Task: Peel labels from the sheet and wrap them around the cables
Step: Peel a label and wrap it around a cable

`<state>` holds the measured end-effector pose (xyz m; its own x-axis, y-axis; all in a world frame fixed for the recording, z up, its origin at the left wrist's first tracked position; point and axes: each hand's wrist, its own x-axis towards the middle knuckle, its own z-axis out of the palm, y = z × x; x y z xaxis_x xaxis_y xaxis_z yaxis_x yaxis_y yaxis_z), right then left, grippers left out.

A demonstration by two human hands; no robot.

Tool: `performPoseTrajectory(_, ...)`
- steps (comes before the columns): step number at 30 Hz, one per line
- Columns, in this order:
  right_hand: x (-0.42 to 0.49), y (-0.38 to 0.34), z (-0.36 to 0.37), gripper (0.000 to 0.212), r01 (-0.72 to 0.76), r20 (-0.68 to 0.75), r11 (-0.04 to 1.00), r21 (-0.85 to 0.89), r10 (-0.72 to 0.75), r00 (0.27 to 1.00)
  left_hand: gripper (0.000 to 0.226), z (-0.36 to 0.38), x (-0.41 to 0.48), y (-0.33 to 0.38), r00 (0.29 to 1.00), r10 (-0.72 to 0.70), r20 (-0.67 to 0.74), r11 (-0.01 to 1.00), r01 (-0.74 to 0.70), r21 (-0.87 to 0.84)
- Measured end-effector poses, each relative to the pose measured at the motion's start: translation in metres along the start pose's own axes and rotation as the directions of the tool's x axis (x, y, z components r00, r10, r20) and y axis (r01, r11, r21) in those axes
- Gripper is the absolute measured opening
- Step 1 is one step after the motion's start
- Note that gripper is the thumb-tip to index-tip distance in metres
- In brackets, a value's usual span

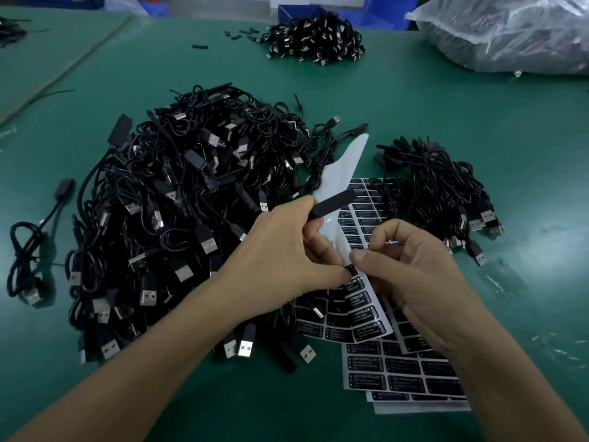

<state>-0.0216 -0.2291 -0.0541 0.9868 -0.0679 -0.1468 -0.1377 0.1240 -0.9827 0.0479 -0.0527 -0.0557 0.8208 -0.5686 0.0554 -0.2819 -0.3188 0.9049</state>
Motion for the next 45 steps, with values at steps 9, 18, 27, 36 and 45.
performPoseTrajectory(9, 0.002, 0.004, 0.007, 0.032, 0.026, -0.082, 0.998, -0.061, -0.031, 0.996, 0.052, 0.000, -0.002, 0.009, 1.000, -0.016, -0.014, 0.999, 0.016, 0.052)
performPoseTrajectory(18, 0.001, 0.005, 0.010, 0.036, -0.010, -0.094, 1.000, 0.014, 0.011, 0.995, 0.050, 0.001, -0.003, 0.009, 0.999, -0.026, -0.022, 0.996, 0.028, 0.083)
performPoseTrajectory(27, 0.001, 0.004, 0.010, 0.043, -0.031, -0.128, 0.998, 0.052, 0.037, 0.991, 0.046, 0.001, -0.002, 0.006, 0.998, -0.046, -0.033, 0.996, 0.048, 0.071)
performPoseTrajectory(36, 0.001, 0.005, 0.010, 0.039, -0.004, -0.111, 1.000, 0.016, 0.006, 0.994, 0.043, 0.001, -0.002, 0.008, 0.998, -0.019, -0.063, 0.996, 0.025, 0.090)
performPoseTrajectory(45, 0.001, 0.004, 0.009, 0.034, 0.019, -0.073, 0.999, -0.030, -0.021, 0.997, 0.051, 0.002, -0.003, 0.010, 0.999, 0.001, -0.040, 0.995, 0.003, 0.096)
